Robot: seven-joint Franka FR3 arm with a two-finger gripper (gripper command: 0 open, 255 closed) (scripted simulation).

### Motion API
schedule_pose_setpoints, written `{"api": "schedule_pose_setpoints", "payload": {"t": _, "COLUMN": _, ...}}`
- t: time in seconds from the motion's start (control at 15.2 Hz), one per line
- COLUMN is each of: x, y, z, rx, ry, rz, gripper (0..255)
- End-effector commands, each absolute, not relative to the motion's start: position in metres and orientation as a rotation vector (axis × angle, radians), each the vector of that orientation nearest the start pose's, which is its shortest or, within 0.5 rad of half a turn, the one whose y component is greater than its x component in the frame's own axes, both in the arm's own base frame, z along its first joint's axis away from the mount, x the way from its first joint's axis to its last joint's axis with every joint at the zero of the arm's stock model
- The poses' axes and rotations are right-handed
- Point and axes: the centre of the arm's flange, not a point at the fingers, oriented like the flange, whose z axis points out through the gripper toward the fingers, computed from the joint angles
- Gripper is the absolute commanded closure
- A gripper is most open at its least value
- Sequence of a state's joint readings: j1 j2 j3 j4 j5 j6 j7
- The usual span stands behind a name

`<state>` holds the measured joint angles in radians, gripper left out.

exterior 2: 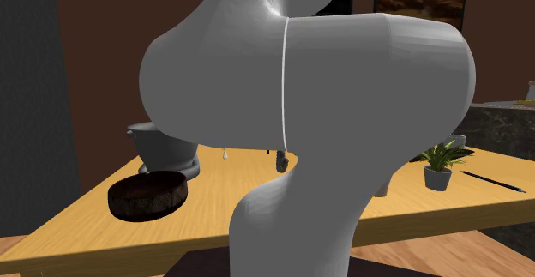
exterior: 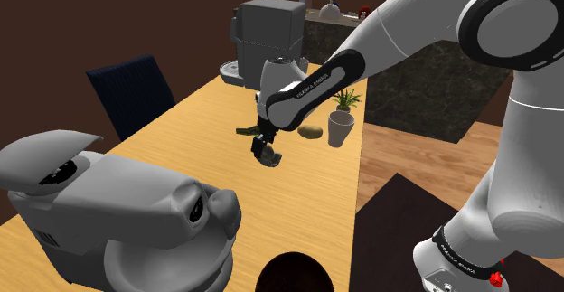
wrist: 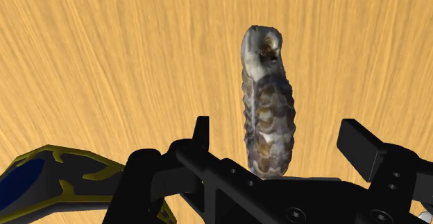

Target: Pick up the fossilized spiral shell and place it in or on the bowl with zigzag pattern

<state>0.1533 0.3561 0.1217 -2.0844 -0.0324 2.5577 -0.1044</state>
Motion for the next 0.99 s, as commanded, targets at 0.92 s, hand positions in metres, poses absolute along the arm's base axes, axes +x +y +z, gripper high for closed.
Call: {"api": "schedule_pose_setpoints", "payload": {"t": 0.92, "x": 0.576, "y": 0.161, "z": 0.292, "rx": -3.043, "ry": -0.609, "rz": -0.183, "gripper": 255}}
